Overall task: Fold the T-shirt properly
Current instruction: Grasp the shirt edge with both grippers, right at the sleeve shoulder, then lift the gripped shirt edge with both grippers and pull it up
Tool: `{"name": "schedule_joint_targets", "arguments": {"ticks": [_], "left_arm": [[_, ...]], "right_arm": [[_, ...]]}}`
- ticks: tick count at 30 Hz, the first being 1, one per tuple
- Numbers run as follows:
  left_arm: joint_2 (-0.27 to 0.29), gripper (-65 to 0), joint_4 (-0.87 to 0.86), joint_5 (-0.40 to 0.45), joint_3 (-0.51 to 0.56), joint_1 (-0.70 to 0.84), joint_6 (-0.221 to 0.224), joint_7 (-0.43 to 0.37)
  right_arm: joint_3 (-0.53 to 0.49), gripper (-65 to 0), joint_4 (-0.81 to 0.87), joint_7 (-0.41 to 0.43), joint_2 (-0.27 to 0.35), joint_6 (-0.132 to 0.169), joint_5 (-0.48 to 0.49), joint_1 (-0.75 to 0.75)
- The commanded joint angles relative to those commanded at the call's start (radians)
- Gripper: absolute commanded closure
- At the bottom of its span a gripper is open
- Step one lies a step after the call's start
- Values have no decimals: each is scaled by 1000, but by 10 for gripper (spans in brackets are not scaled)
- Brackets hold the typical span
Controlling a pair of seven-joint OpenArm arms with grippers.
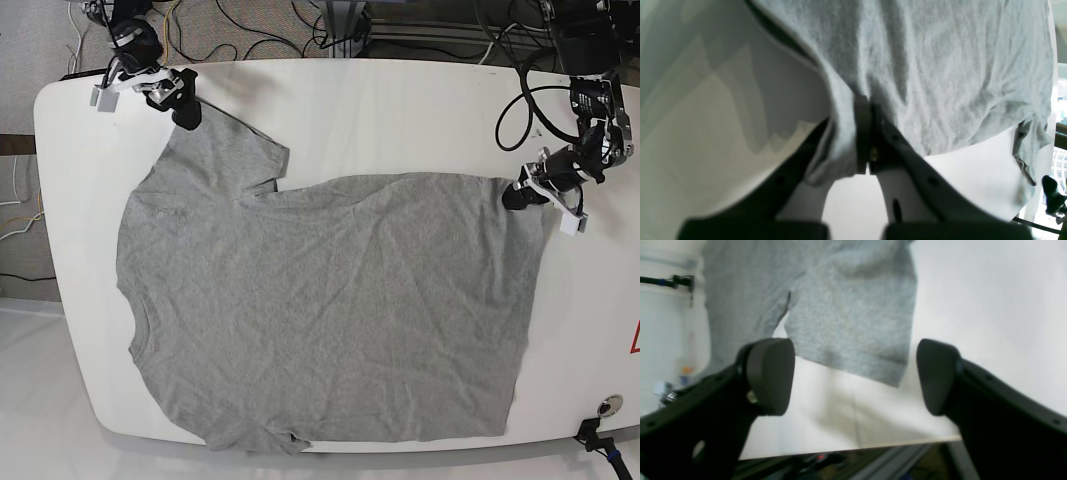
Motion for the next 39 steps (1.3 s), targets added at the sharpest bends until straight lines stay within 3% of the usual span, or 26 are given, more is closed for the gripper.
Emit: {"name": "schedule_joint_targets", "arguments": {"ticks": [6,10,21,29,33,39], "left_arm": [[0,0,0,0,0,0,0,0],[0,0,0,0,0,0,0,0],[-3,0,0,0,0,0,0,0],[-3,0,0,0,0,2,0,0],[-5,0,0,5,0,2,0,0],[-5,0,0,57,0,2,-3,2]], "right_arm": [[3,-551,-120,-92,2,0,63,40],[-2,-551,-124,-97,2,2,66,46],[-2,-551,-127,-224,-3,-2,66,143],[-5,-551,-127,-242,-3,-2,66,181],[-55,-551,-127,-249,0,-2,61,198],[-83,-531,-127,-249,-3,-2,60,199]]}}
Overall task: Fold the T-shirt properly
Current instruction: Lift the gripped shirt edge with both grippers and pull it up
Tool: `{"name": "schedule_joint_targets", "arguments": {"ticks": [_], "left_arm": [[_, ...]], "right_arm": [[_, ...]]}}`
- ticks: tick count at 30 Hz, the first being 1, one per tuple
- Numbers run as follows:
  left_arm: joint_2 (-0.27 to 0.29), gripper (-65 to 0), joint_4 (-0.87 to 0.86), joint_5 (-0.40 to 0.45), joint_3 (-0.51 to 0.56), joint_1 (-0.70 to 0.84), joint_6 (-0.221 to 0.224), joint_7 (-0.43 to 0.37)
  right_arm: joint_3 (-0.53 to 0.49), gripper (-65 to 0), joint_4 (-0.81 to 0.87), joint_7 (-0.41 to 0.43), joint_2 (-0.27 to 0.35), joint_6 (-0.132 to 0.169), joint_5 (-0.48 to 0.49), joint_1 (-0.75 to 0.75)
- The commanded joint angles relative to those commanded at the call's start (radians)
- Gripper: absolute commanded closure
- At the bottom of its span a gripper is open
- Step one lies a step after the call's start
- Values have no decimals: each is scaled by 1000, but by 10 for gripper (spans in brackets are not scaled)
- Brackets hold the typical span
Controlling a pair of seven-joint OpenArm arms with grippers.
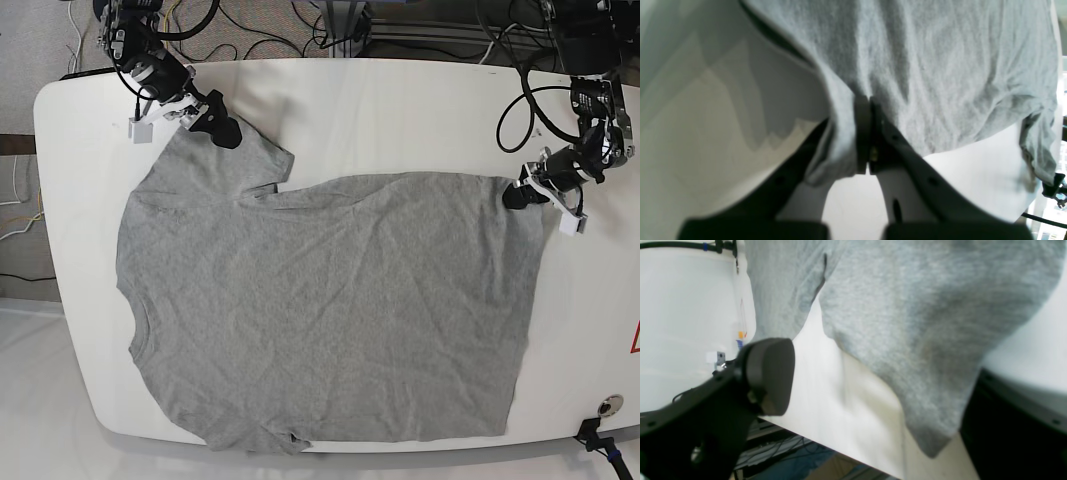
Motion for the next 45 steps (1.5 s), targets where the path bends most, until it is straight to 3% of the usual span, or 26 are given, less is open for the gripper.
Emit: {"name": "schedule_joint_targets", "arguments": {"ticks": [2,7,9,21,27,32,36,40,45], "left_arm": [[0,0,0,0,0,0,0,2],[0,0,3,0,0,0,0,2],[0,0,5,0,0,0,0,2],[-6,0,25,3,0,9,0,3],[-29,0,98,3,2,63,-2,3],[-29,0,98,3,2,103,-2,5],[-29,0,100,3,2,149,-3,5],[-25,0,100,3,2,207,-60,3],[-23,0,100,3,2,285,-72,0]], "right_arm": [[3,-456,0,0,0,0,0,2],[3,-106,0,5,5,0,0,5],[3,0,0,5,5,0,0,5],[3,0,31,5,6,0,-14,-3],[3,0,204,5,0,0,-233,-55],[3,0,244,8,3,0,-261,-103],[3,0,313,8,2,2,-367,-149],[-14,0,330,8,0,8,-500,-172],[-26,0,341,110,6,9,-554,-244]]}}
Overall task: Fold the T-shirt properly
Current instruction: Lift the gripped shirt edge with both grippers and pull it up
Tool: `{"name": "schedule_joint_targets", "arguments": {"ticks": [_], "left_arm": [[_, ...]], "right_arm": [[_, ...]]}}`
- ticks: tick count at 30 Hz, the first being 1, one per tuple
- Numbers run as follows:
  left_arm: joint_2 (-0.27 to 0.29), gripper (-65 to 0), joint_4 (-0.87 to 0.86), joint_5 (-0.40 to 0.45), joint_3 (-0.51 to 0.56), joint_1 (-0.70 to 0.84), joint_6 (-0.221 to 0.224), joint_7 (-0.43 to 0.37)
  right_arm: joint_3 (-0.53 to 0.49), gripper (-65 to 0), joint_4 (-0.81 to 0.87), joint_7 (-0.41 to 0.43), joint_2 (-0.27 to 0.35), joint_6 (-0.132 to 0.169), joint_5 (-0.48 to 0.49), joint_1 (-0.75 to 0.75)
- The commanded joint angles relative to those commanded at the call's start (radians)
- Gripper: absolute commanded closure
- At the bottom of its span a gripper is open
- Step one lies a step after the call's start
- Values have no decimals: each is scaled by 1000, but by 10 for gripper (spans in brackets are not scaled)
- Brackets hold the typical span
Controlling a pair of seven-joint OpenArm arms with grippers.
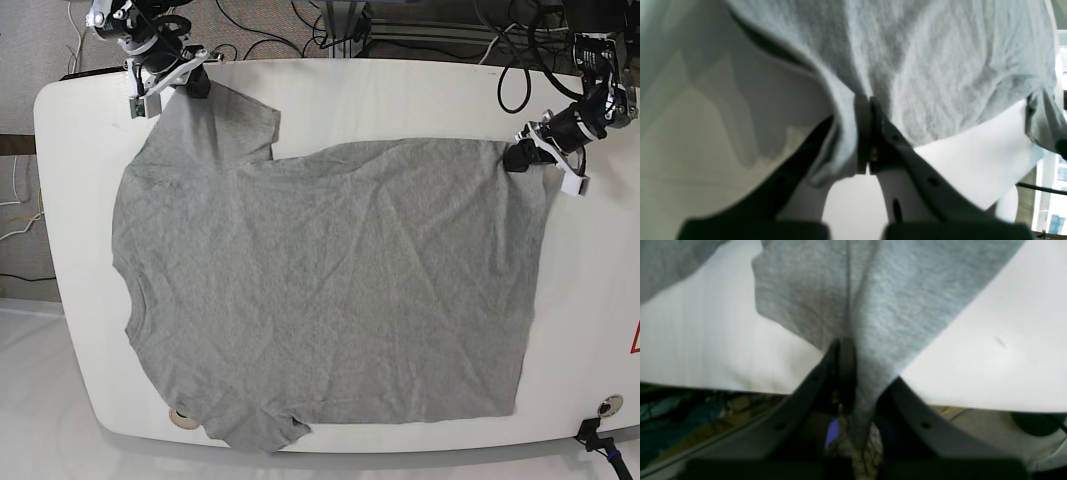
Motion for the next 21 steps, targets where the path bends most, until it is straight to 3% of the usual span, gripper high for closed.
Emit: {"name": "schedule_joint_targets", "arguments": {"ticks": [4,7,9,14,21], "left_arm": [[-2,0,38,12,0,71,-21,-2],[2,0,152,104,-5,110,-34,-2],[2,0,221,153,-6,132,-34,-3],[2,0,382,252,-40,215,-29,-92],[2,0,471,382,-112,276,-34,-198]], "right_arm": [[0,0,0,20,12,0,0,-37],[-26,0,0,87,17,0,-9,-61],[-74,0,3,130,28,0,-83,-71],[-175,0,6,269,23,0,-279,-112],[-180,0,9,385,29,-3,-318,-149]]}}
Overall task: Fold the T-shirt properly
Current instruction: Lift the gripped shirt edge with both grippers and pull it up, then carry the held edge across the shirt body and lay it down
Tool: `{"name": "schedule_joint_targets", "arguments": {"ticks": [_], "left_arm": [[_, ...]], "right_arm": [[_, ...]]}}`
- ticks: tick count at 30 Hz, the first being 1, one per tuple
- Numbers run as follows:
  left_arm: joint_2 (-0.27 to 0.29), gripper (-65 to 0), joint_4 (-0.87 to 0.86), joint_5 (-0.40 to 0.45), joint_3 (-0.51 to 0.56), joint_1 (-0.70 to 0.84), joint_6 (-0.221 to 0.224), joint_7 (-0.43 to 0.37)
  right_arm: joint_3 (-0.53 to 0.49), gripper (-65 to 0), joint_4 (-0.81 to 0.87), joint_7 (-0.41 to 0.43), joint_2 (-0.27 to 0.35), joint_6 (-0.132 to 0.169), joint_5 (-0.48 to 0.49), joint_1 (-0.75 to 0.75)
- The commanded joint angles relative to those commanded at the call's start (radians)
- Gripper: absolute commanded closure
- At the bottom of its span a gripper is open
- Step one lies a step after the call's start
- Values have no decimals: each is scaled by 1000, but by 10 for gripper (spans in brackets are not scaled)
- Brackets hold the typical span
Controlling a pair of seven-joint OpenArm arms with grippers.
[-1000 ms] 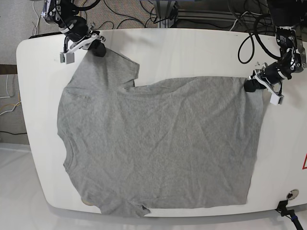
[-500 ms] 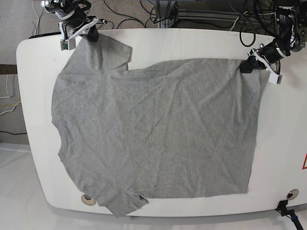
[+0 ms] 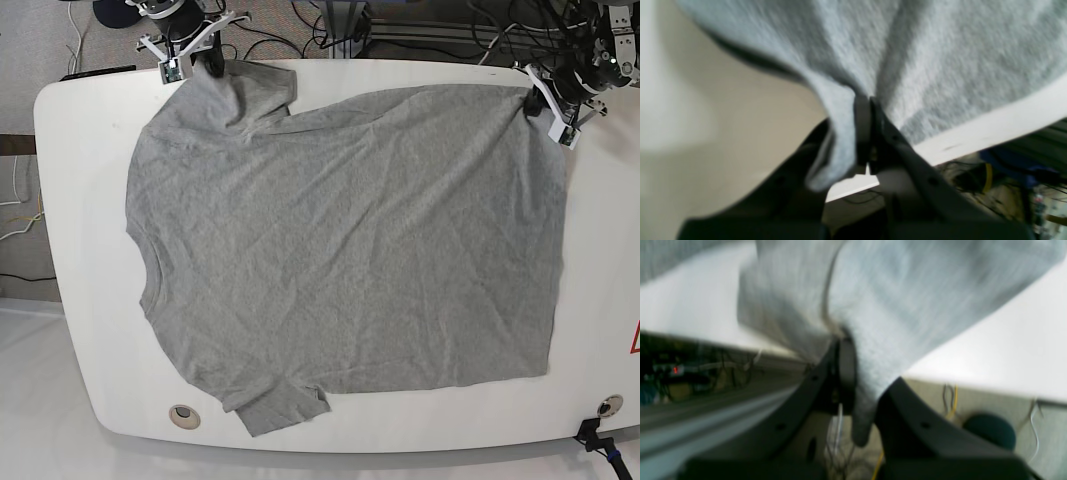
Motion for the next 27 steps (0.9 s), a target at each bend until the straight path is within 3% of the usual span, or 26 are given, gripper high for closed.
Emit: {"name": "schedule_joint_targets", "arguments": {"ticks": [7,18,27], "left_arm": [[3,0,21,0,-11,-71,0,-68],[118,0,37,3,-14,-235,6,-74],[118,0,31,18,-14,-339,6,-72]], "right_arm": [[0,0,2,37,34,3,5,77],[0,0,0,37,86,5,8,262],[0,0,-8,11,87,5,2,396]]}}
